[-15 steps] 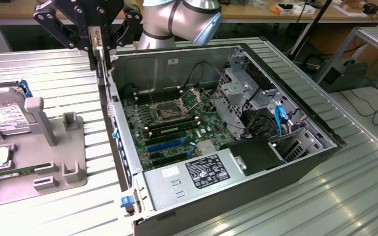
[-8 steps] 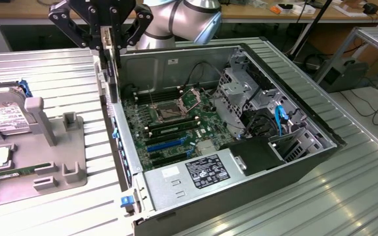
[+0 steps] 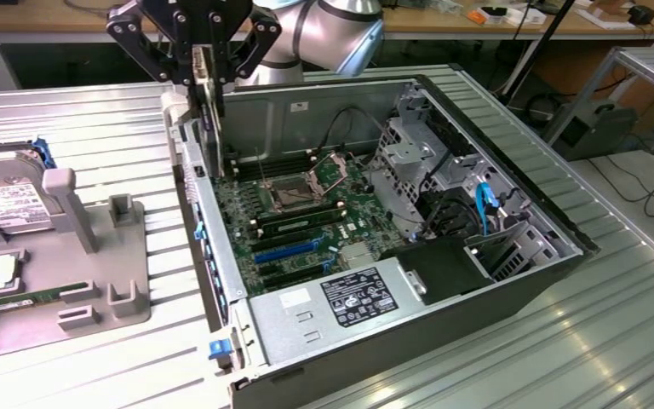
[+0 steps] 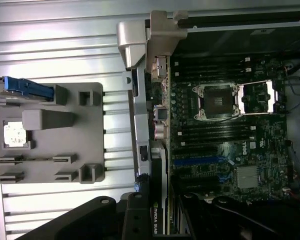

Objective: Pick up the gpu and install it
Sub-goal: 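Pick up the gpu and move the gpu toward the slot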

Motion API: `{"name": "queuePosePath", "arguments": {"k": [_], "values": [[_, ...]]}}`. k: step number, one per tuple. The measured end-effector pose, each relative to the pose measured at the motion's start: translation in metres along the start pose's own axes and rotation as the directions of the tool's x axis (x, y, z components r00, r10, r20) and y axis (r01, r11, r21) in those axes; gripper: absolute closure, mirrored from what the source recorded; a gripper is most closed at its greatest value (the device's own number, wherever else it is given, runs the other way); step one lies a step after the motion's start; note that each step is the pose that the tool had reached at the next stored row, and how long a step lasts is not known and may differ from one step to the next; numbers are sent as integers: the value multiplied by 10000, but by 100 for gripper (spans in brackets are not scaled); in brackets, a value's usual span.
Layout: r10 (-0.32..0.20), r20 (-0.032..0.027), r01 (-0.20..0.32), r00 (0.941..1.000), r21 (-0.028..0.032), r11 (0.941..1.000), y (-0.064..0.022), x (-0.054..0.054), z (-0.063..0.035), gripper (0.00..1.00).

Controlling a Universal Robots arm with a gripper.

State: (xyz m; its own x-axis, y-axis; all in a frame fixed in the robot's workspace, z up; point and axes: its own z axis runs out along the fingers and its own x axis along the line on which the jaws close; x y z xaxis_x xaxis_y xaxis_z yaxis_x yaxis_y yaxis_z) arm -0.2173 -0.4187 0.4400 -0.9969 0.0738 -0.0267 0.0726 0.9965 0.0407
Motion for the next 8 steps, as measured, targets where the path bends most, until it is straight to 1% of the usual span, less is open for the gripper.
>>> {"name": "queuePosePath", "arguments": {"k": [5,6,8], "values": [[0,0,0,10000,0,10000,5,-68,2,73],[0,0,0,10000,0,10000,11,-150,4,73],[0,0,0,10000,0,10000,15,-202,6,73]]}}
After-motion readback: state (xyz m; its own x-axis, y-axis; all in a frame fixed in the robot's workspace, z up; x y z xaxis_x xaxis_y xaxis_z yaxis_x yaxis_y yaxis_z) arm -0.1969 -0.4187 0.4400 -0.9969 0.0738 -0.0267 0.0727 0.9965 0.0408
